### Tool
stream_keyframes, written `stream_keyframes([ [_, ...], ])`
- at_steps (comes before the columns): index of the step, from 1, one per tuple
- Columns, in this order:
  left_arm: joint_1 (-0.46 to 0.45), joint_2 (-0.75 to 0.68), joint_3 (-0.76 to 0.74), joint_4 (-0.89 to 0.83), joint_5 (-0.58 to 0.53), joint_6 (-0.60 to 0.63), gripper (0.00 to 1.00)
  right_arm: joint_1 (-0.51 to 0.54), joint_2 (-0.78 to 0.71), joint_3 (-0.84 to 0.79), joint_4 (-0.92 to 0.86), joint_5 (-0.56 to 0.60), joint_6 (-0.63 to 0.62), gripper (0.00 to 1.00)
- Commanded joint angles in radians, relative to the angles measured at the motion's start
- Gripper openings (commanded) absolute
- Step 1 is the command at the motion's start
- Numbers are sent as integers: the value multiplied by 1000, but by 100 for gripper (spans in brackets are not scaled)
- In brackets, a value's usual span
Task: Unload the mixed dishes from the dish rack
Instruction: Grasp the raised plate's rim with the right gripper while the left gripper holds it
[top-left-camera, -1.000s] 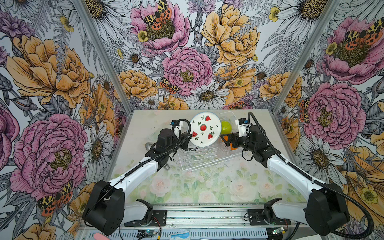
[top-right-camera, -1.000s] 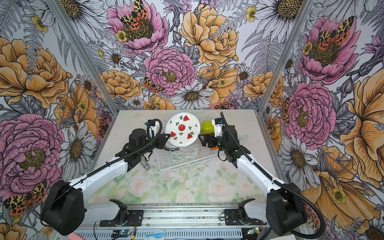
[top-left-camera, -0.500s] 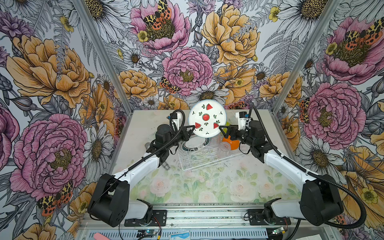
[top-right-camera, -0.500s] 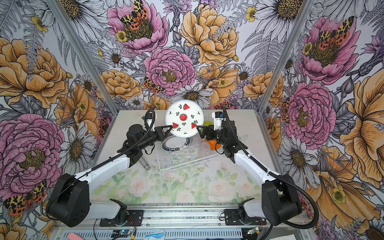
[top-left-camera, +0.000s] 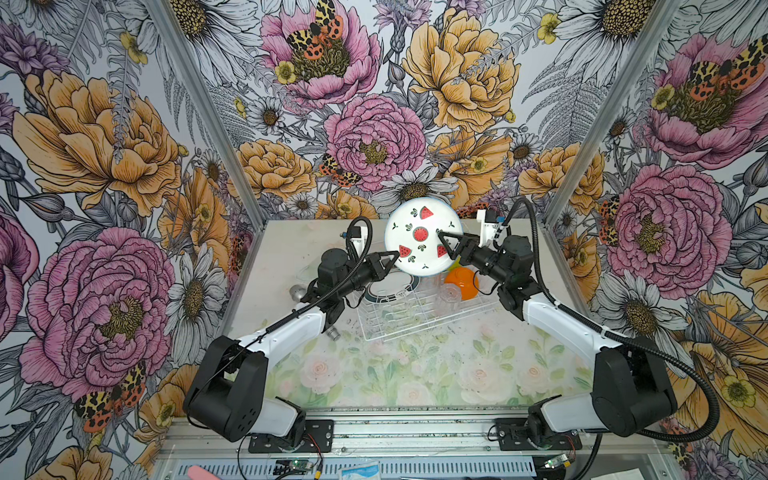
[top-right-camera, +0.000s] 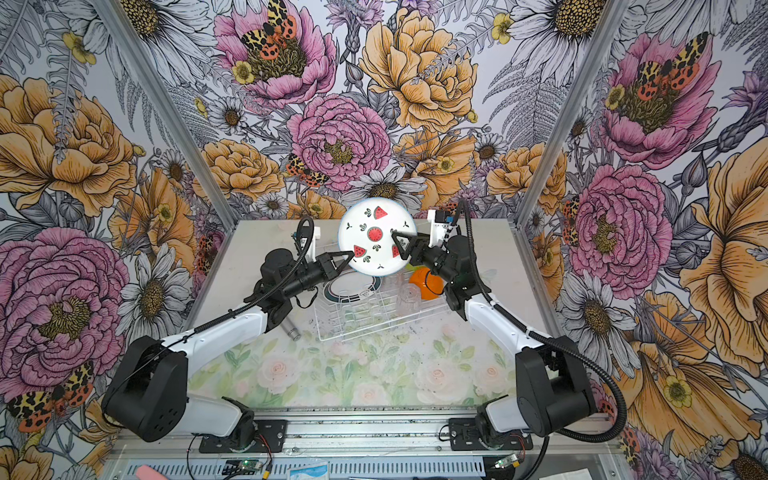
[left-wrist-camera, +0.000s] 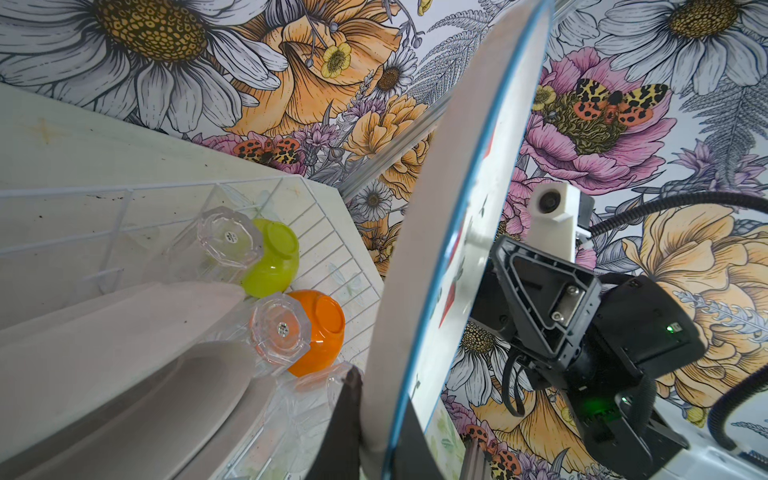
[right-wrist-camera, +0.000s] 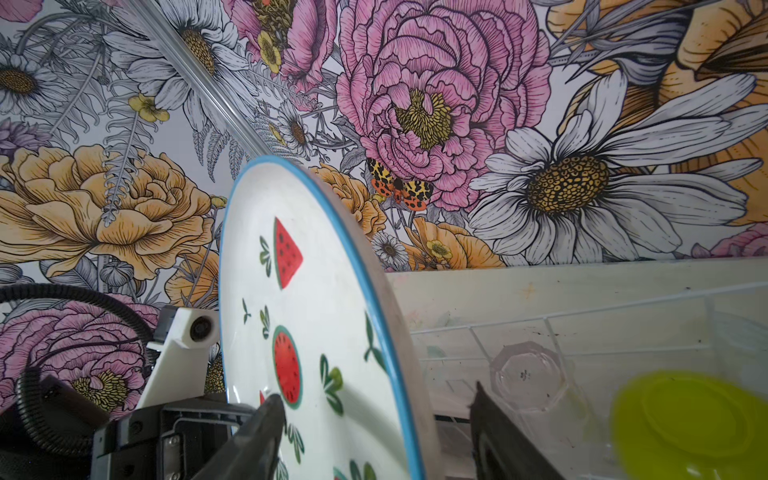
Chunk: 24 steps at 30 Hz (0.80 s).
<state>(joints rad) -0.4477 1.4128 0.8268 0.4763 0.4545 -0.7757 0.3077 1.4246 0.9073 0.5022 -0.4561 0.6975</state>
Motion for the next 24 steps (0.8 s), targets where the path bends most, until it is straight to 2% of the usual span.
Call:
stream_keyframes([
  [1, 3, -21, 69, 169, 32, -21, 0, -4, 29, 22, 107, -48, 62, 64],
  [7, 30, -21, 63, 161, 56, -23, 0, -3, 46, 31, 123, -100, 82, 37],
  [10, 35, -11, 72, 150, 62, -20, 0, -2, 45, 27, 121, -98, 86, 26],
  [14, 35, 7, 80, 150, 70, -23, 0, -5, 39, 23, 116, -95, 89, 0],
  [19, 35, 14, 78, 141, 62, -20, 0, -7, 24, 17, 109, -89, 92, 0],
  [20, 35, 12, 78, 130, 53, -20, 4, -8, 19, 16, 108, -89, 93, 0],
  [22, 35, 5, 74, 108, 40, -10, 51, -8, 14, 13, 107, -83, 95, 0],
  [23, 35, 0, 71, 100, 35, -3, 83, -8, 11, 12, 109, -82, 98, 0],
  [24, 35, -4, 69, 93, 34, 5, 98, -8, 9, 9, 110, -81, 99, 0],
])
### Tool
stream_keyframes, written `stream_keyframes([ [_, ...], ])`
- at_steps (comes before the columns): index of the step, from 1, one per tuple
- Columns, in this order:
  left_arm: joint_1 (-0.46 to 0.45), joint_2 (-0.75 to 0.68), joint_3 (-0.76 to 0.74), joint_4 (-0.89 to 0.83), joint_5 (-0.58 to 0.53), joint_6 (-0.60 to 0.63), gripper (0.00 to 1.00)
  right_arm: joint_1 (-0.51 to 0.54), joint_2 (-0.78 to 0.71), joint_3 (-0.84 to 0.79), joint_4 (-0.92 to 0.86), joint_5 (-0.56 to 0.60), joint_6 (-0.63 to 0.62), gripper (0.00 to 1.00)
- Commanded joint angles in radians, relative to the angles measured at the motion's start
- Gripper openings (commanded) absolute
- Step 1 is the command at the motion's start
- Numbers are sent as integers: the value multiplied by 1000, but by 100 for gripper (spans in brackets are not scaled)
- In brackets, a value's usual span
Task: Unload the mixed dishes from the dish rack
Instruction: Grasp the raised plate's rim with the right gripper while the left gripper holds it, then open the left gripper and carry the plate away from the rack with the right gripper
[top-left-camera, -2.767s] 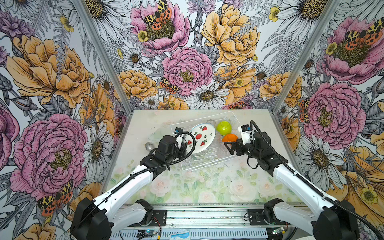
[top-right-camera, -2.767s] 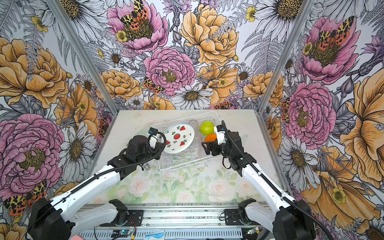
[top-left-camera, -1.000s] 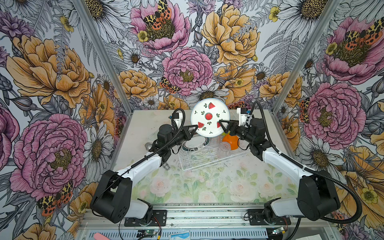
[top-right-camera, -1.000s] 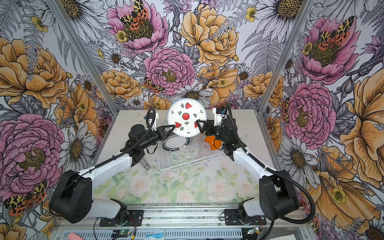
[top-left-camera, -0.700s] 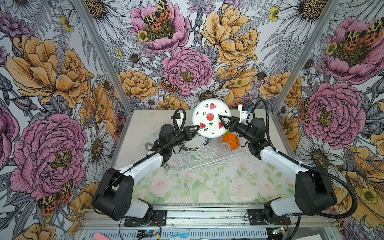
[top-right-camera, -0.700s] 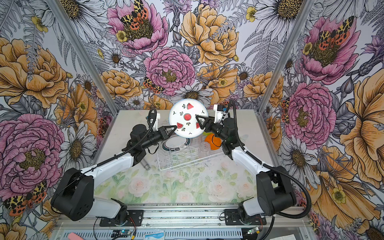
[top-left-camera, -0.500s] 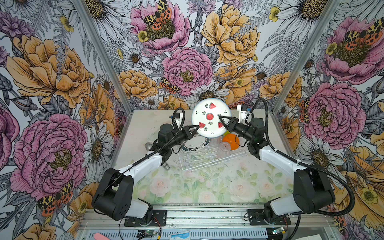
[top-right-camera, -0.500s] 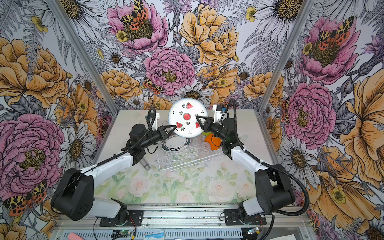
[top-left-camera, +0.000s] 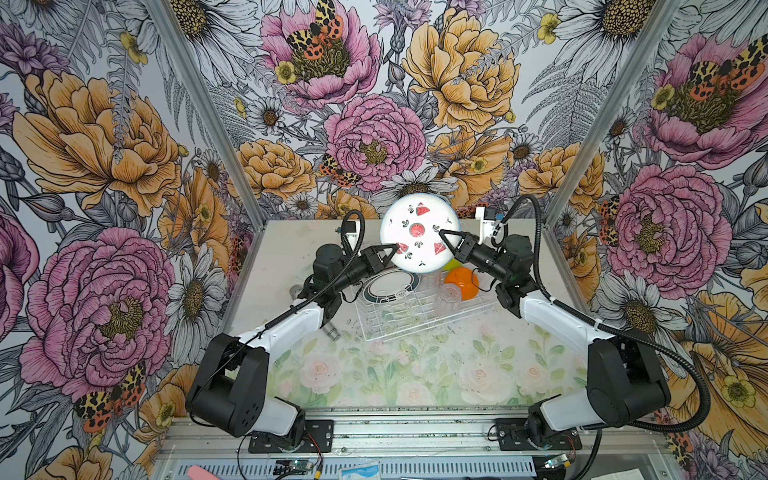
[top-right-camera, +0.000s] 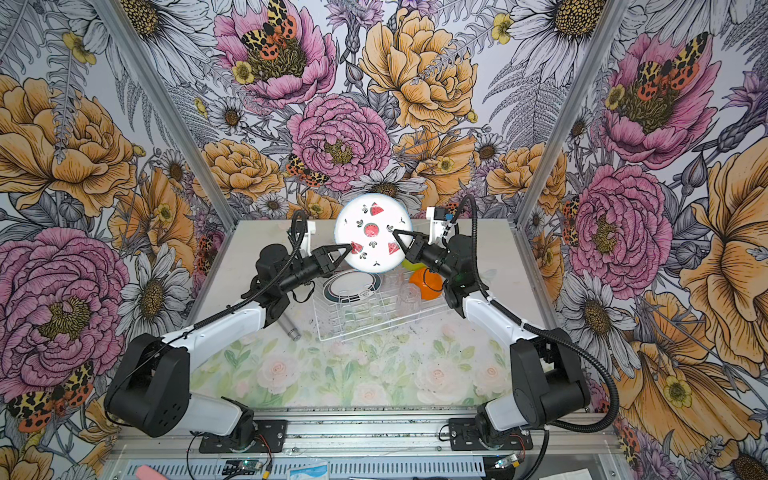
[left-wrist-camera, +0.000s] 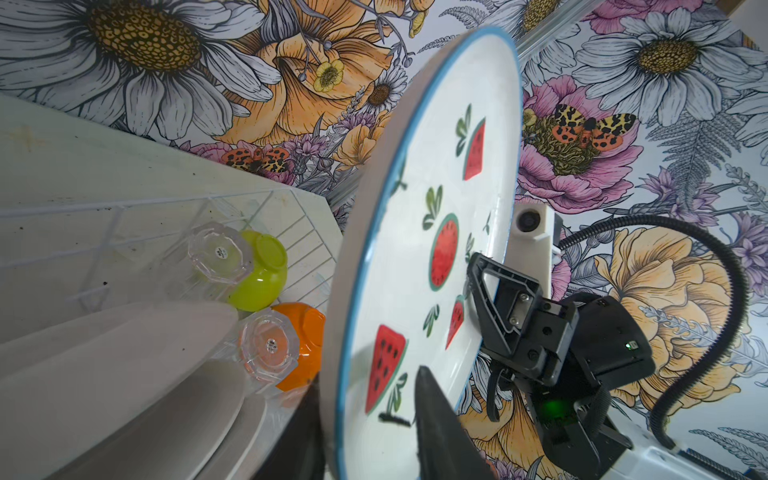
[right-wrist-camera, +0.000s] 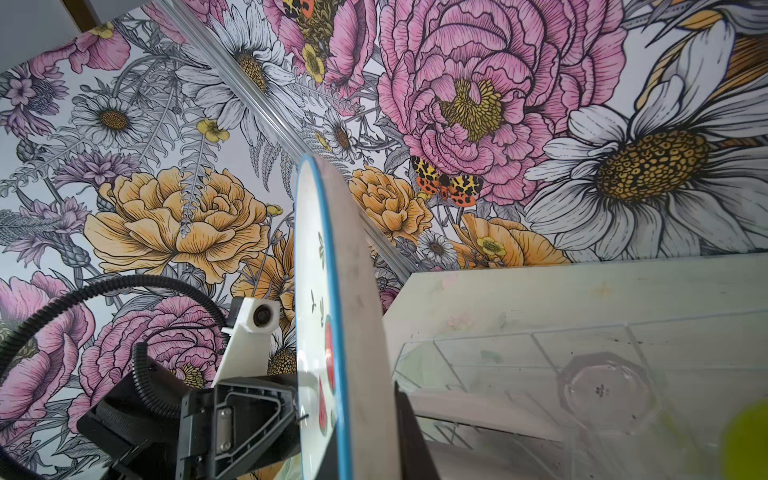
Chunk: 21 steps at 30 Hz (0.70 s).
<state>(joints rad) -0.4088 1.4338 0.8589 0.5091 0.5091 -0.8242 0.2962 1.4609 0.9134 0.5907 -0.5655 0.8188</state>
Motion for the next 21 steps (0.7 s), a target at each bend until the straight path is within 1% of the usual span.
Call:
stream_keyframes([
  [1, -3, -31, 36, 55, -21, 60, 99, 3, -29, 2, 20, 32, -21, 0],
  [6, -7, -75, 26, 4, -59, 107, 99, -3, -42, -4, 10, 57, -13, 0],
  [10, -7, -109, 19, -67, -102, 147, 99, -32, -55, -8, -9, 81, -3, 0],
  [15, -8, -165, -17, -107, -153, 187, 99, -107, -72, -15, -30, 109, 32, 0],
  [21, -17, -233, -45, -172, -204, 260, 99, -219, -132, -62, -86, 173, 2, 0],
])
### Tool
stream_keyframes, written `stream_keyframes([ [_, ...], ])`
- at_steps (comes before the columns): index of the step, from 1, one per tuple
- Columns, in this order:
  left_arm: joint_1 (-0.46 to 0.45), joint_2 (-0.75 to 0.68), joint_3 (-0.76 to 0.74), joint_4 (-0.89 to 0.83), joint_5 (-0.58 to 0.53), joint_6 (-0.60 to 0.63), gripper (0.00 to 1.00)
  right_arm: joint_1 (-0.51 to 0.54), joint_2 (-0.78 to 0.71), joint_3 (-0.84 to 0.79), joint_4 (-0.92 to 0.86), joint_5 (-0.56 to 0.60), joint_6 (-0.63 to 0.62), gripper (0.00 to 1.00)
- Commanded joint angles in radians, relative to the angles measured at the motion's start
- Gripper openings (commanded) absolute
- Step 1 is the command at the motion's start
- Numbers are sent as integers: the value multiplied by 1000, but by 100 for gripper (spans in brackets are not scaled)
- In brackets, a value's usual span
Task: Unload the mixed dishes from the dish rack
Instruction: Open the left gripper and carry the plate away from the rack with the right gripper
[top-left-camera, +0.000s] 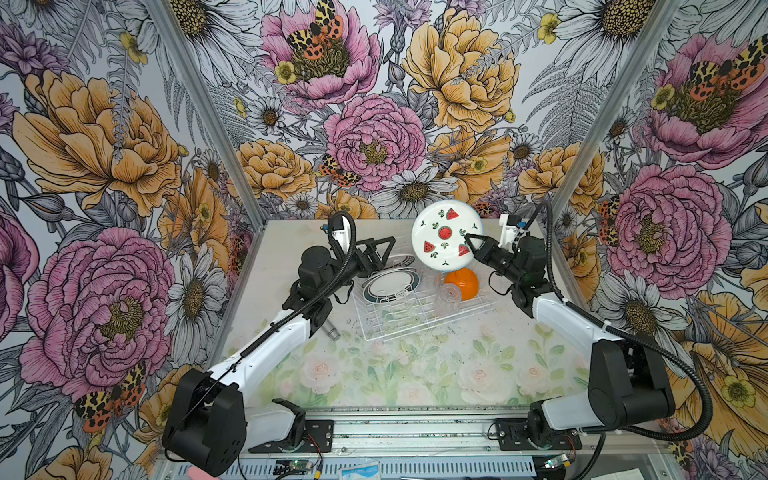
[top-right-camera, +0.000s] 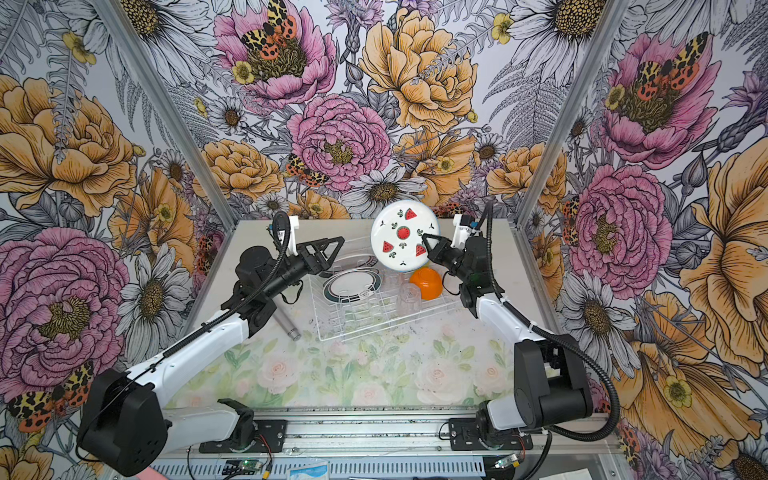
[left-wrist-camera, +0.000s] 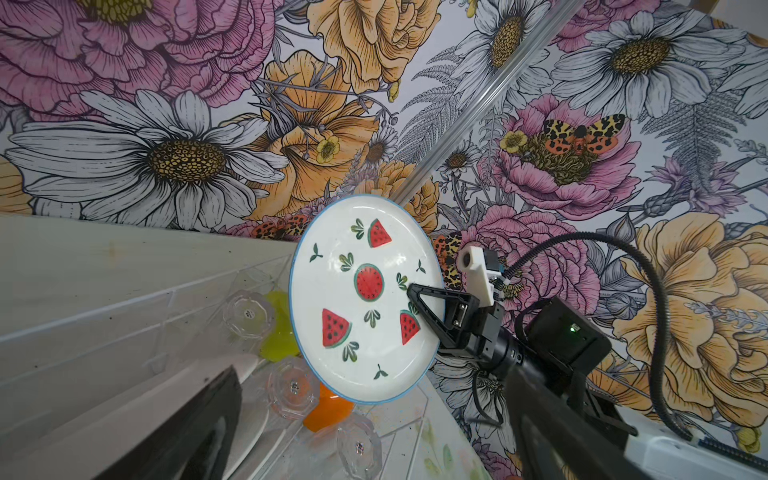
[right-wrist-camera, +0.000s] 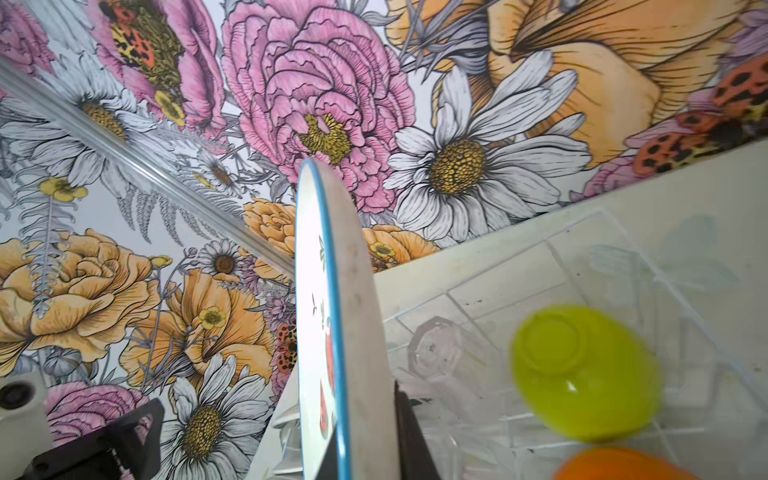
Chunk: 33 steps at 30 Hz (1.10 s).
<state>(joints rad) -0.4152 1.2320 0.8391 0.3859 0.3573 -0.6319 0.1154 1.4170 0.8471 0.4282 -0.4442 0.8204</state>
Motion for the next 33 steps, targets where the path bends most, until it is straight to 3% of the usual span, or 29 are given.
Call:
stream_keyframes([
  [1, -13, -38, -28, -56, -61, 75, 99, -58, -102, -7, 74, 59, 5, 0],
  [15, -37, -78, -49, -65, -75, 98, 99, -363, -343, -185, -47, 206, 115, 0],
  [22, -41, -96, -69, -64, -88, 104, 99, -436, -358, -233, -129, 271, 83, 0],
  [27, -41, -103, -67, -64, -85, 101, 99, -507, -347, -258, -132, 242, 98, 0],
  [33, -42, -97, -72, -56, -95, 100, 99, -519, -342, -275, -181, 303, 47, 0],
])
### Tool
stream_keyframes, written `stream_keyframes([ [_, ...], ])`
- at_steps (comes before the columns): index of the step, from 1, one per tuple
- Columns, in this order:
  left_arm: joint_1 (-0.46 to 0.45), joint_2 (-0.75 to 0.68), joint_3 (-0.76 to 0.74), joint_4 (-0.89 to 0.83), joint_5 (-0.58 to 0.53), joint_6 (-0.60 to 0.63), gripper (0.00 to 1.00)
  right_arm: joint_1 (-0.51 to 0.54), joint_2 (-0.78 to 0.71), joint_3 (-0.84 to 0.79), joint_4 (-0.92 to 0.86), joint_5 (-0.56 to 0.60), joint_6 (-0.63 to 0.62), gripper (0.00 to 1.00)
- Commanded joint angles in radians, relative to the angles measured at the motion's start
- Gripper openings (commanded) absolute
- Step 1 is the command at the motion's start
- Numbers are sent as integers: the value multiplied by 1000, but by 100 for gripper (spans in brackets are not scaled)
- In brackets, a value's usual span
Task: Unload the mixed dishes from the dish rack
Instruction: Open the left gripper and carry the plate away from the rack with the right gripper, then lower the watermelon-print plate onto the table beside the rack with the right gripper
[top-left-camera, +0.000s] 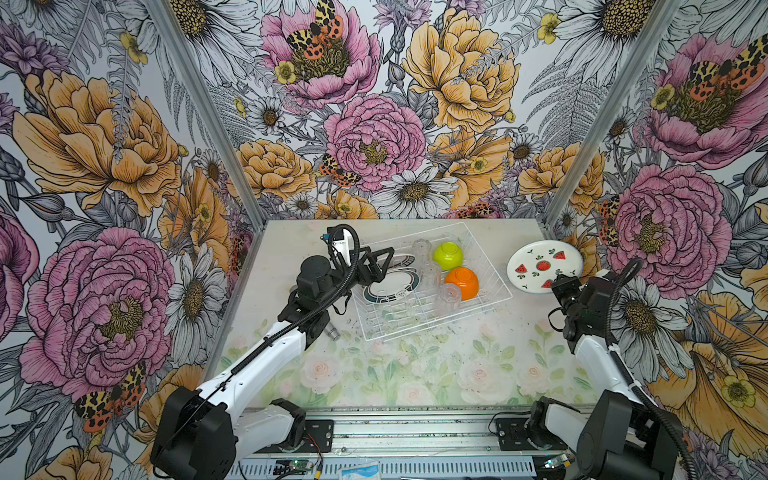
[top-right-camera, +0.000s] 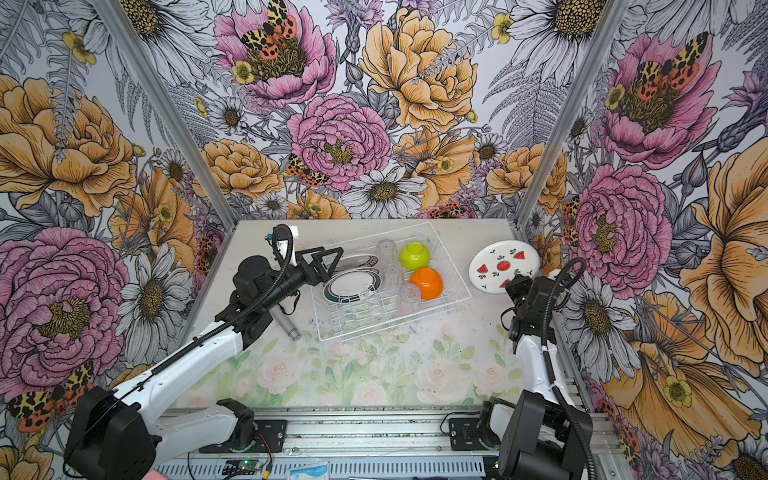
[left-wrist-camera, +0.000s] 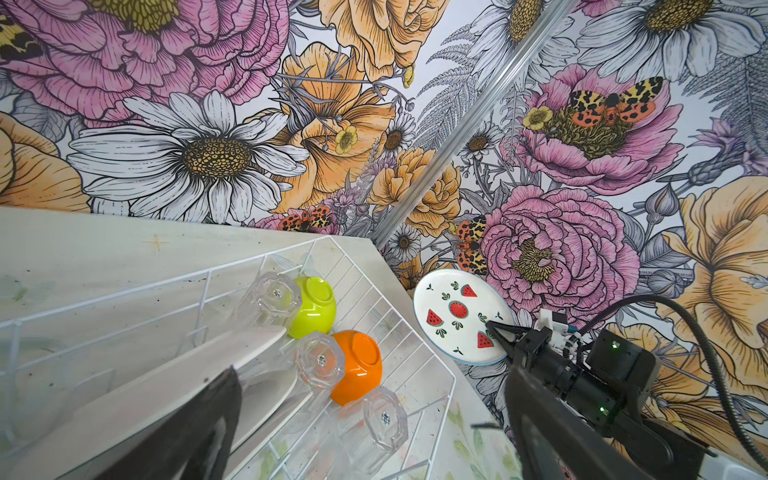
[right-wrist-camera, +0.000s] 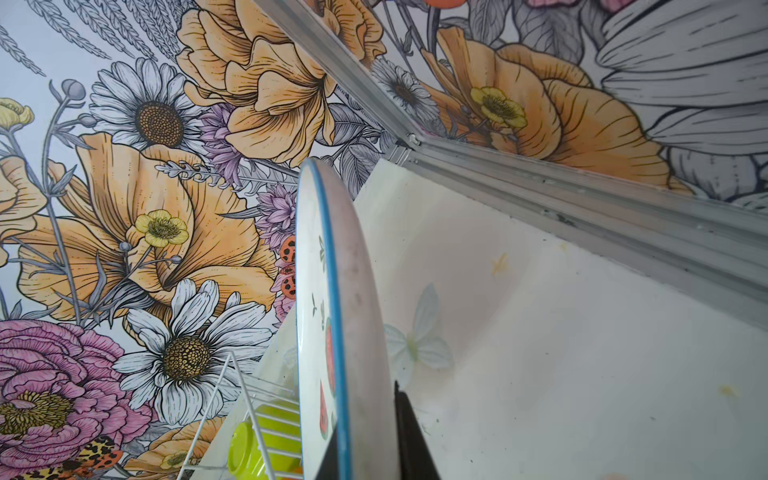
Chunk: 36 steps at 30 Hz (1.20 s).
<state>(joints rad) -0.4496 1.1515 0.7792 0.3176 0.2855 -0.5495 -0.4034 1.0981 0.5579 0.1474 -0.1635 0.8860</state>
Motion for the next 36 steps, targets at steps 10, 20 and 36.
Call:
stream_keyframes([
  [10, -8, 0, -13, 27, -14, 13, 99, -2, 158, 46, 80, -7, -73, 0],
  [20, -6, 15, -17, 43, -10, 10, 99, -2, 259, 45, 100, -27, -84, 0],
  [36, 4, -6, -45, 66, -27, 13, 99, -2, 376, 33, 85, -44, -77, 40],
])
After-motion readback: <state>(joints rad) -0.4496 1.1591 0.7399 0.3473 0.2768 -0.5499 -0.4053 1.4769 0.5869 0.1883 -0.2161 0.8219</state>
